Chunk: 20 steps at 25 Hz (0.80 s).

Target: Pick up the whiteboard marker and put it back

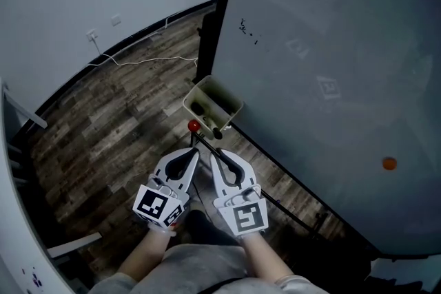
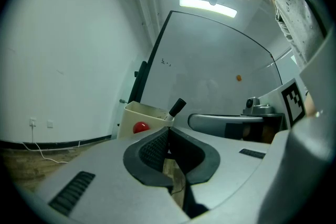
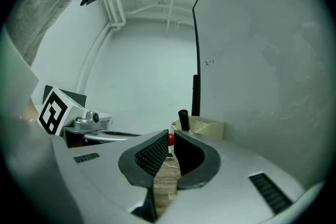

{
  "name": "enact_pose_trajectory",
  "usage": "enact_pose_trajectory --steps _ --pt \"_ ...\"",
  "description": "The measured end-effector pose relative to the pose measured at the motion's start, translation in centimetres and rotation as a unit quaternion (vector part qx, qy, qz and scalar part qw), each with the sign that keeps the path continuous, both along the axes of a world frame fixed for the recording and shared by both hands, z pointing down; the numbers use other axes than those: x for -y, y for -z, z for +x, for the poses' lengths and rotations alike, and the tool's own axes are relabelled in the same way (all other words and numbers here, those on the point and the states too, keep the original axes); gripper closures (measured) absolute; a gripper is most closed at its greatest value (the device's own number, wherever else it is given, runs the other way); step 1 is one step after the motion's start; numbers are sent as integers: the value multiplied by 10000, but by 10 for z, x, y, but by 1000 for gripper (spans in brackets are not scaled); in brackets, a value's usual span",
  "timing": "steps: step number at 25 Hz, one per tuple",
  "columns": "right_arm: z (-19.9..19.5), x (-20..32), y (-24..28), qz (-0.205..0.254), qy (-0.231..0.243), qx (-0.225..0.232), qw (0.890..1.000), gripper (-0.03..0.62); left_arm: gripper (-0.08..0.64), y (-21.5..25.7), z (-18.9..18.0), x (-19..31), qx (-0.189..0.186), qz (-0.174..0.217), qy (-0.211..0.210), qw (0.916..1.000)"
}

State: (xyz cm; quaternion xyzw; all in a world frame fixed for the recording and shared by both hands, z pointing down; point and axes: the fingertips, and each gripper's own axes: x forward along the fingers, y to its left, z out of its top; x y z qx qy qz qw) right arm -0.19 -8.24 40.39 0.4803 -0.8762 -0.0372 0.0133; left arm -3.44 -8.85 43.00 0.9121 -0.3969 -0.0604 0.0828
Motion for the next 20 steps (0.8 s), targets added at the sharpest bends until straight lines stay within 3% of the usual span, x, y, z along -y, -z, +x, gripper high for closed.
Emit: enact_pose_trajectory --steps 4,7,20 --pt "7 8 4 16 -115 46 9999 567 545 -4 4 5 -22 -20 -63 10000" --pt "7 13 6 57 -104 50 9999 495 545 -4 5 8 14 -33 -79 10000" --pt "2 40 13 254 -69 -155 9995 479 545 -15 0 24 50 -96 7 9999"
